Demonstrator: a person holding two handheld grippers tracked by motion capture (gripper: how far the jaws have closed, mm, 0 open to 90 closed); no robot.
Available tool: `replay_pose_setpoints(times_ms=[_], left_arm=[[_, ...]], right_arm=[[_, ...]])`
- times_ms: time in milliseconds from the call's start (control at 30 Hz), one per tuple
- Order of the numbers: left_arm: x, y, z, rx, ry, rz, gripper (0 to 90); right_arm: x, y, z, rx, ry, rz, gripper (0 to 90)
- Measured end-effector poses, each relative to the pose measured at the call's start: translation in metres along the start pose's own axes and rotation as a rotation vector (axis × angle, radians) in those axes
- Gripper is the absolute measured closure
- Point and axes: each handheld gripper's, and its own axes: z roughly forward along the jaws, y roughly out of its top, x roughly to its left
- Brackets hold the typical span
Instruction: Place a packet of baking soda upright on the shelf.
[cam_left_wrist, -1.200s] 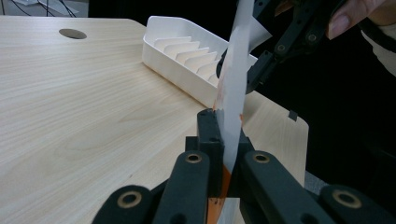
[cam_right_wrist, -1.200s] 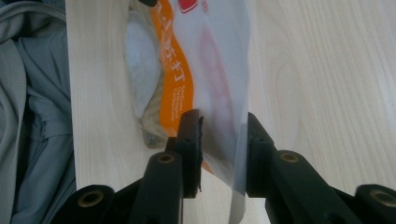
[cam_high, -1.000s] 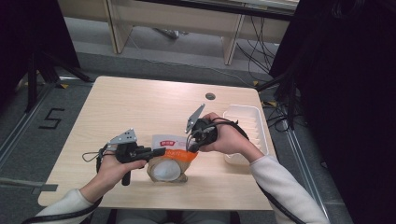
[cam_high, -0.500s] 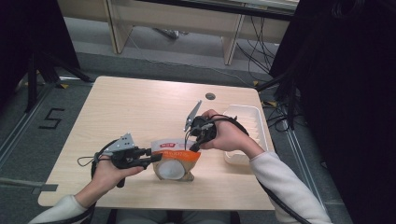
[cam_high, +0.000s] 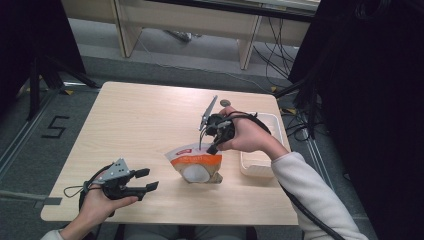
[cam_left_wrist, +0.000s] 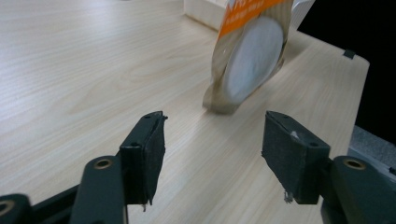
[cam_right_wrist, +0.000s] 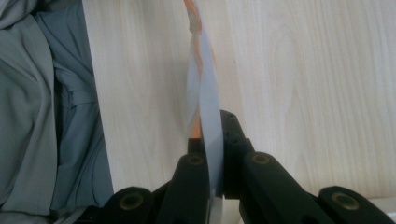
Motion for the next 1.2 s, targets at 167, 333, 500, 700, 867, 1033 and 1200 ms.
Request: replay_pose_setpoints(times_ms=[167, 333, 500, 700, 867, 1033, 1200], left_arm=[[0.001, -0.001, 0.003, 0.008, 0.003, -0.016, 32.0], [0.002, -0.002, 0.004, 0.013, 0.003, -0.025, 31.4], [0.002, -0.002, 0.005, 0.021, 0.004, -0.008, 31.4], [0.001, -0.003, 0.006, 0.022, 0.005, -0.029, 31.8], [0.001, -0.003, 0.006, 0.025, 0.003, -0.033, 31.8], [0.001, -0.003, 0.006, 0.03, 0.005, -0.044, 31.8], [0.001, -0.003, 0.006, 0.029, 0.003, -0.04, 31.8]], right_arm=[[-0.004, -0.003, -0.006, 0.004, -0.012, 0.006, 90.0], [-0.011, -0.009, -0.017, -0.009, -0.028, 0.028, 90.0], [-0.016, -0.014, -0.03, -0.028, -0.039, 0.049, 90.0], [-0.021, -0.018, -0.04, -0.03, -0.052, 0.049, 90.0], [-0.024, -0.021, -0.048, -0.017, -0.067, 0.053, 90.0], [-0.026, -0.026, -0.057, -0.007, -0.075, 0.051, 90.0], [-0.028, -0.032, -0.068, -0.001, -0.089, 0.04, 90.0]])
